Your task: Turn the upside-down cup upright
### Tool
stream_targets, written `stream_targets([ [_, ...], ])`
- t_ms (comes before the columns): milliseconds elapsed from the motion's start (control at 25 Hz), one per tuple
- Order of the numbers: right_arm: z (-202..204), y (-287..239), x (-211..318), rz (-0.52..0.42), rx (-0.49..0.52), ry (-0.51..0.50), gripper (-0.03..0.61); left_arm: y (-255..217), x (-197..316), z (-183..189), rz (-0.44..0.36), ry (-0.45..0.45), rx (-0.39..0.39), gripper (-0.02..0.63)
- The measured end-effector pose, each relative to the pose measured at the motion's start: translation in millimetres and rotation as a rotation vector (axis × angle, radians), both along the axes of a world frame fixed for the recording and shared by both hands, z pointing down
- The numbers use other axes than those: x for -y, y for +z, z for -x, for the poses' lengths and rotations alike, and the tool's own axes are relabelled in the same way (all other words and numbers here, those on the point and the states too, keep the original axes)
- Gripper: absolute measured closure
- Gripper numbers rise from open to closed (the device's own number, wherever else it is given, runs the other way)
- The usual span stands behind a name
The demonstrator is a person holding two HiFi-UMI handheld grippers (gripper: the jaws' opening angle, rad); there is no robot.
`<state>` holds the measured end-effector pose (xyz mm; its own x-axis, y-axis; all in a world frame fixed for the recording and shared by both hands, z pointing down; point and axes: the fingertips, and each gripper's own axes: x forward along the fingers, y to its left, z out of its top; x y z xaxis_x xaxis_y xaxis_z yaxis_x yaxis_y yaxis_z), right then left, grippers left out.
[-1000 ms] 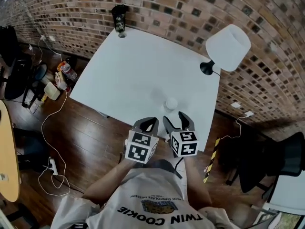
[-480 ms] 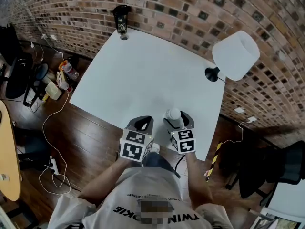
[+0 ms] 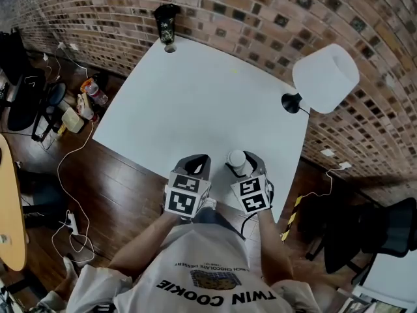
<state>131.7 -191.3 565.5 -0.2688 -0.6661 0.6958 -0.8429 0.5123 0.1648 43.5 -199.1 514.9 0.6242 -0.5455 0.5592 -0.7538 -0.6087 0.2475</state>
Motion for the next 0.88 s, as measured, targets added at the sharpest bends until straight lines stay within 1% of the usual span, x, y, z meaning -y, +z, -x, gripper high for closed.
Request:
stream_targets([
  [240,0,-12,-15,0.210,-0.265,-0.188,0.296,1,0,0,0.011,-0.012,-0.028,0.611],
  [360,-3,-3,-27,0.390,-0.412,-0.313,0.296,2,2,7,0.016,-0.034,-0.040,0.611],
  [480,-6,14,-40,0.591,-0.513,-0.444,0.296,4,1,14,0.018,-0.055,-0.046,0.611],
  [600,-10,25,-45,0.732,-0.597,-0.493,0.296,1,1,22,0.011,-0.074,-0.046,0.611],
  [760,-7,33,-44,0.840,-0.677,-0.530,0.295,1,1,37,0.012,-0.106,-0.046,0.611],
  [840,-4,37,-41,0.863,-0.713,-0.562,0.295,2,1,45,0.013,-0.125,-0.043,0.611],
  [880,-2,40,-38,0.859,-0.723,-0.577,0.295,2,1,49,0.014,-0.135,-0.042,0.611],
])
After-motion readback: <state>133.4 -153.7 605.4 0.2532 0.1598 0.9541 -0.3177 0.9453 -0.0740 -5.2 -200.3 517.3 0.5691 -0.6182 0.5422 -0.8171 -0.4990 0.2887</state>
